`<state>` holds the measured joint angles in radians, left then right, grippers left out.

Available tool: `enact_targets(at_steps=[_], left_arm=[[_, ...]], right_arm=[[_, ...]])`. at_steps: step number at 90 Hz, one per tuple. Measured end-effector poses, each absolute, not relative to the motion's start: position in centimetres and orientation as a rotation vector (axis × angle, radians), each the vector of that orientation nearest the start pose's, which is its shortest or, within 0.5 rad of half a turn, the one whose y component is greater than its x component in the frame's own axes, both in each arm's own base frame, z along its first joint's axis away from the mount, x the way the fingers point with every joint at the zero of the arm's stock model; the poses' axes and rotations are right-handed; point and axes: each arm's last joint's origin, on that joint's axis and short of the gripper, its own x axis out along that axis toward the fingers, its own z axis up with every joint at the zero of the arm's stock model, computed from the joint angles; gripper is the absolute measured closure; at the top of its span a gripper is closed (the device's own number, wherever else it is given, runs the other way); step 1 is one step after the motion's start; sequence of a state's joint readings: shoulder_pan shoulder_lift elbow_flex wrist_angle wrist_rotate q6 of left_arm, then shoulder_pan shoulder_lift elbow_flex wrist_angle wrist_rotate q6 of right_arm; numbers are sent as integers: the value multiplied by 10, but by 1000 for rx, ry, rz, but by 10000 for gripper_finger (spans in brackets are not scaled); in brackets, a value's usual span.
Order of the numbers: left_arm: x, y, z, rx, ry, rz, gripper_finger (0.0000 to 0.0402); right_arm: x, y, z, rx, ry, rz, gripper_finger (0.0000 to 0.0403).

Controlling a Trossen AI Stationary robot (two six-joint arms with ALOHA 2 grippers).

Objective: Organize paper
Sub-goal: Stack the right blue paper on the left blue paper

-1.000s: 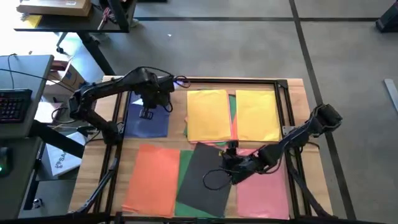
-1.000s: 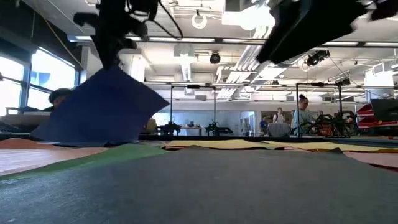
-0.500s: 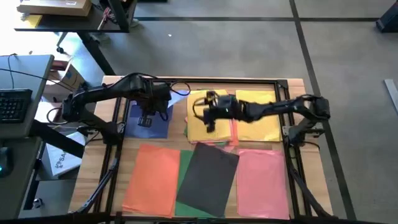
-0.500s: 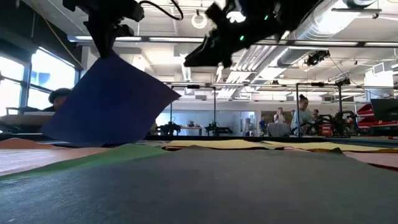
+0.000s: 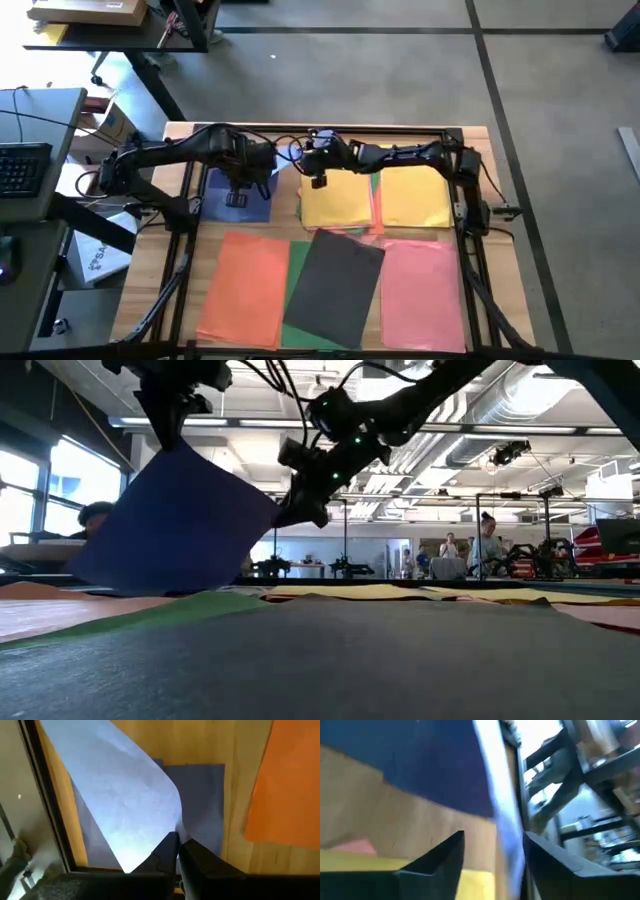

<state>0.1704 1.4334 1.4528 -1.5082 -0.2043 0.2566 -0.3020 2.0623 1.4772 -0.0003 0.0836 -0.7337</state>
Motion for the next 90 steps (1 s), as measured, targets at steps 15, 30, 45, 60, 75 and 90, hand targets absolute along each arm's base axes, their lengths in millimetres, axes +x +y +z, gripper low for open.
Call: enact_targets(at_steps=[15,30,45,60,75,90], left_arm=[[231,45,334,211,1524,127,402],[227,42,334,178,1571,147,402],[227,31,336,37,1544,145,402],[228,16,359,-14,1441,150,402],[222,13,398,-45,1273,219,402],[214,36,424,-21,1163,399,402]], right_arm=[[441,-142,200,-596,669,-85,388],[442,-126,202,-565,687,-49,401],[435,-95,219,-517,699,91,403],[432,-73,262,-398,641,224,403],[434,-67,304,-333,594,252,403],[429,-97,329,-201,536,216,403]])
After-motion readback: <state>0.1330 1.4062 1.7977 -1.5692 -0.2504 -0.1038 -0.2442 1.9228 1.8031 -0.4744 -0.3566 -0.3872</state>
